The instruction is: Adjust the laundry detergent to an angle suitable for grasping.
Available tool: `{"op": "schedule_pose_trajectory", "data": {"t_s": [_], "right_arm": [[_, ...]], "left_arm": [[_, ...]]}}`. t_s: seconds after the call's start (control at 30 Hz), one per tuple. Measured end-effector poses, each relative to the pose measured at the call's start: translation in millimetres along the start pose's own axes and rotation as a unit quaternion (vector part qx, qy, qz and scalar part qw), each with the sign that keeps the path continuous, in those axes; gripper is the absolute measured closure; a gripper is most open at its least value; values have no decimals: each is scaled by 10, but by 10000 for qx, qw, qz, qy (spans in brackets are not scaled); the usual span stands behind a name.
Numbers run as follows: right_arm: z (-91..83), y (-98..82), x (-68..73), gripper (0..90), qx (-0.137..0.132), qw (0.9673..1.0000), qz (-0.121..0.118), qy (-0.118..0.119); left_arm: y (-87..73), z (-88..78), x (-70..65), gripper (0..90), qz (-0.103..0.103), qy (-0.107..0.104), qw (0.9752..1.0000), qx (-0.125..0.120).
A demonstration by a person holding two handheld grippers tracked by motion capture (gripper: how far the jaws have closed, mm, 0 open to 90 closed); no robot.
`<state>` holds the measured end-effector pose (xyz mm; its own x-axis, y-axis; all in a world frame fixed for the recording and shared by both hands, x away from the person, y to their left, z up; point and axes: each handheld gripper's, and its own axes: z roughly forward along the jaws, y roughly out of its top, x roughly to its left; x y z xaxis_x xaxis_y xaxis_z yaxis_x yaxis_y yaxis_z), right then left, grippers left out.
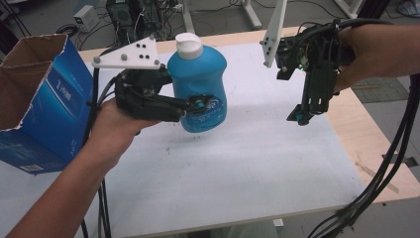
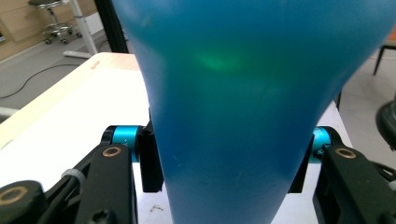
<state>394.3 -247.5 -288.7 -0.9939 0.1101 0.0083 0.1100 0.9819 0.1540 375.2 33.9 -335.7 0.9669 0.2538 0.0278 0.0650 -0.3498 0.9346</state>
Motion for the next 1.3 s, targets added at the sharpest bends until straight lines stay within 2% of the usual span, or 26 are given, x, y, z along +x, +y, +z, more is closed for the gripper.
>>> {"op": "schedule_pose_trajectory", "data": {"t_s": [0.1,0.2,0.27,0.3,0.37,0.4,0.53,0.63,0.8,1.07,1.3], "right_arm": [[3,11,-4,15,-14,10000,-6,4],[3,18,-5,15,-22,10000,5,14],[-1,18,-8,15,-14,10000,-3,8],[-1,17,-9,15,-20,10000,-7,8],[0,18,-9,15,-13,10000,1,8],[0,18,-9,15,-13,10000,1,8],[1,22,-13,15,0,10000,19,10],[6,26,-20,15,4,10000,-21,8],[14,33,-18,15,23,10000,48,33],[30,49,-37,15,59,10000,21,48],[46,58,-47,15,68,9999,45,63]], "left_arm": [[31,-16,33,461,98,-86,9999,31],[83,-29,86,460,283,-286,9992,61],[93,-32,104,460,324,-352,9988,63],[112,-37,137,460,391,-476,9981,40],[131,-40,175,460,428,-613,9972,26],[131,-40,175,460,428,-613,9972,26],[152,-46,253,460,531,-899,9945,-5],[137,-46,275,460,497,-962,9941,-33],[57,-37,338,460,553,-1162,9917,80],[-38,-12,420,460,580,-1302,9897,155],[-105,7,469,460,576,-1348,9889,222]]}}
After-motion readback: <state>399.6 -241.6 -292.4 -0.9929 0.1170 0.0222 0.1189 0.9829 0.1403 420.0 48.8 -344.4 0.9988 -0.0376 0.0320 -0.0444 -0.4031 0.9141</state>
